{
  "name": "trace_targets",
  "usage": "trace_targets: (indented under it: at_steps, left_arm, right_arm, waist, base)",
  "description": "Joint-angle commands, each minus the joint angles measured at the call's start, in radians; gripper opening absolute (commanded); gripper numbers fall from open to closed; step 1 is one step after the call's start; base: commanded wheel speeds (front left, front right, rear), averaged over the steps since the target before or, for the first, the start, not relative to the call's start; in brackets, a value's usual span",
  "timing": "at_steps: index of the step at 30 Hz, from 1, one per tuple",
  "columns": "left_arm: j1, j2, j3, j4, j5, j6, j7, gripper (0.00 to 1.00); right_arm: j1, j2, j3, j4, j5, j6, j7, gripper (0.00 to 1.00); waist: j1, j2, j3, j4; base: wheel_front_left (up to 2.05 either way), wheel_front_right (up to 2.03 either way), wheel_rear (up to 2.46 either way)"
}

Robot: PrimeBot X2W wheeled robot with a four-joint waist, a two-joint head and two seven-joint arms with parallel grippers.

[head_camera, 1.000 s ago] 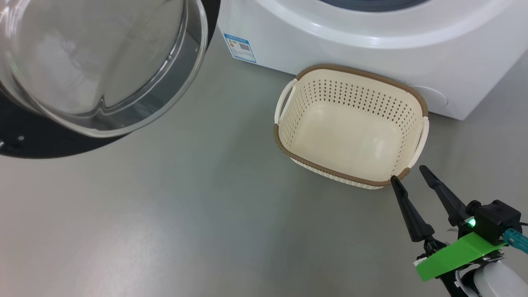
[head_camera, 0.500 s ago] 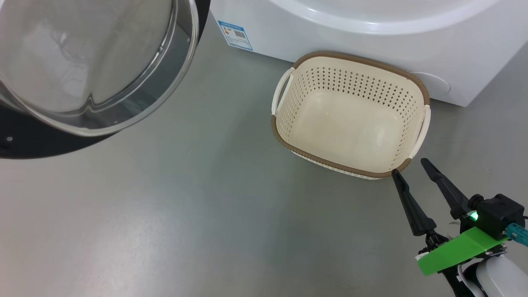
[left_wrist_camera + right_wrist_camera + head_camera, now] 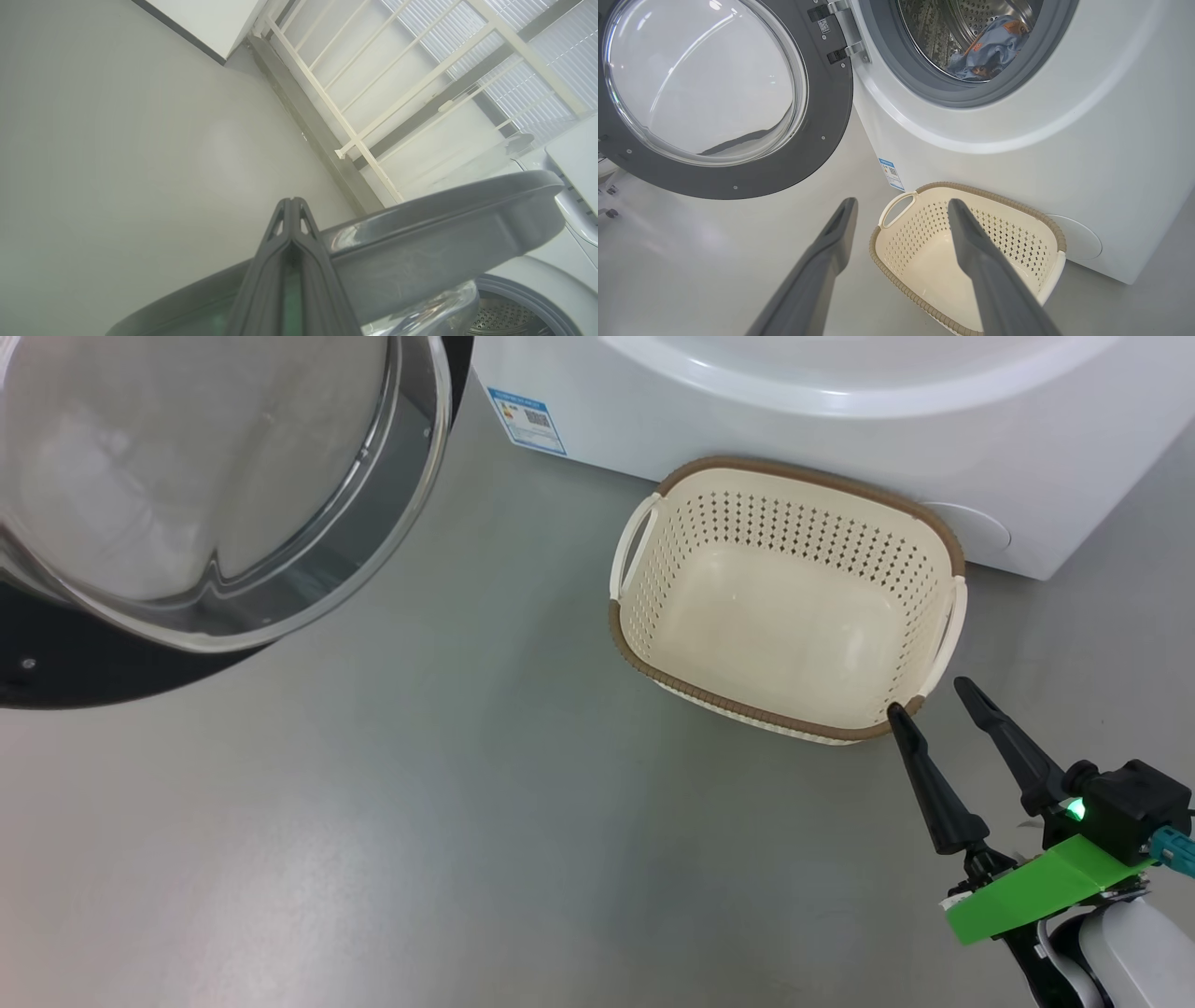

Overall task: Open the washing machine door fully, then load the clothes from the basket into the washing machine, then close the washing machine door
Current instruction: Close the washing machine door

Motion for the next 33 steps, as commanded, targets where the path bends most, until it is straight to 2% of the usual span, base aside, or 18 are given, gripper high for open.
trace_targets:
  at_steps: [1,16,33]
  left_arm:
    - [0.01,0.029,-0.006,-0.03,-0.004,-0.005,0.033,0.0]
    - [0.069,0.048,-0.063,-0.099,-0.041,-0.005,0.219,0.0]
    - [0.161,0.083,-0.135,-0.266,-0.083,-0.005,0.42,0.0]
  right_arm:
    - [-0.003,0.001,0.022,-0.021,-0.012,0.006,-0.008,1.0]
    - [0.013,0.02,0.015,-0.014,-0.009,0.006,-0.008,1.0]
    - [0.056,0.043,0.001,-0.004,-0.013,0.006,-0.008,1.0]
  waist:
    - [-0.0001,0.0,-0.003,0.0]
    - [-0.0001,0.0,-0.06,0.003]
    - [-0.0001,0.0,-0.152,-0.004]
  base:
    - [0.0,0.0,0.0]
    - [0.0,0.0,0.0]
    - [0.0,0.0,0.0]
